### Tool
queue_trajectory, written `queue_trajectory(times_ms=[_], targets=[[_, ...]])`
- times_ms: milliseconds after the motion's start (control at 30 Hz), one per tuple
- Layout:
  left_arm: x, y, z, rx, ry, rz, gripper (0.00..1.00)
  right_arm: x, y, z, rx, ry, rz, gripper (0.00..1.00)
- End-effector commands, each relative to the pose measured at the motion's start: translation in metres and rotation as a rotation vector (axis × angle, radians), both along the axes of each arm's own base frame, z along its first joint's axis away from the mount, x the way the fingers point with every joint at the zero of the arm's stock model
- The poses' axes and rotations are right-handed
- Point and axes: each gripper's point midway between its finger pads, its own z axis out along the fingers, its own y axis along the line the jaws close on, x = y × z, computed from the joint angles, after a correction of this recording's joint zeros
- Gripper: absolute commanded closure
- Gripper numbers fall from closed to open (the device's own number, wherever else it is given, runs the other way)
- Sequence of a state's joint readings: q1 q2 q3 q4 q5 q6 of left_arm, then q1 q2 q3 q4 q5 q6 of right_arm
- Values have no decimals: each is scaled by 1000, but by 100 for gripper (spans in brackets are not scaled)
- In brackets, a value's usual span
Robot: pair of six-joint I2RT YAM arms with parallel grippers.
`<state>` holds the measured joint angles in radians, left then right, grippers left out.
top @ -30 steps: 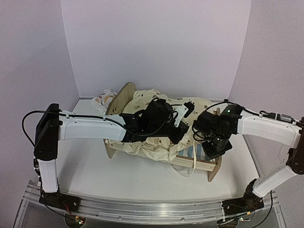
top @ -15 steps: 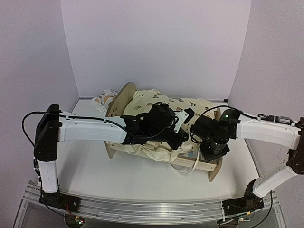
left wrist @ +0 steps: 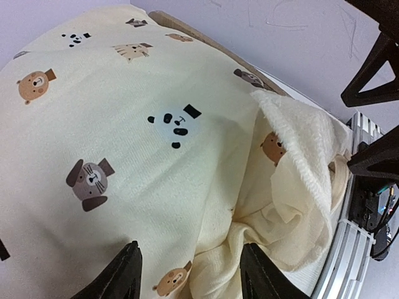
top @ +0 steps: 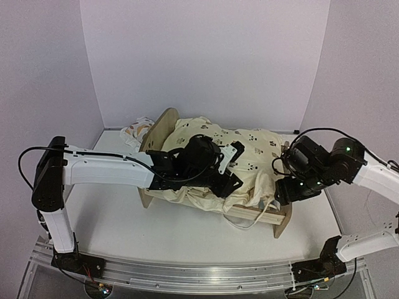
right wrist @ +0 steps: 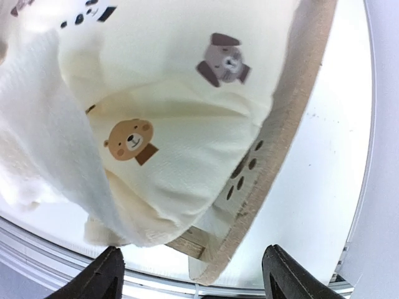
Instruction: Set up the pet bed
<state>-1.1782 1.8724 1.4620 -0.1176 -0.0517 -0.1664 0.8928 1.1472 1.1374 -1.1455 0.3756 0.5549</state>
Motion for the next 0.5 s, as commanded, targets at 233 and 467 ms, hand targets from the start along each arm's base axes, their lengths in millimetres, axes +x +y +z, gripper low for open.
queue_trajectory(times_ms=[233, 467], targets=[[-33, 41, 36, -91, 24, 28, 44, -11, -33, -33, -19, -24, -153, 24], [-44, 49, 15, -65, 61, 37, 45, -11, -26, -56, 16, -31, -196, 33]])
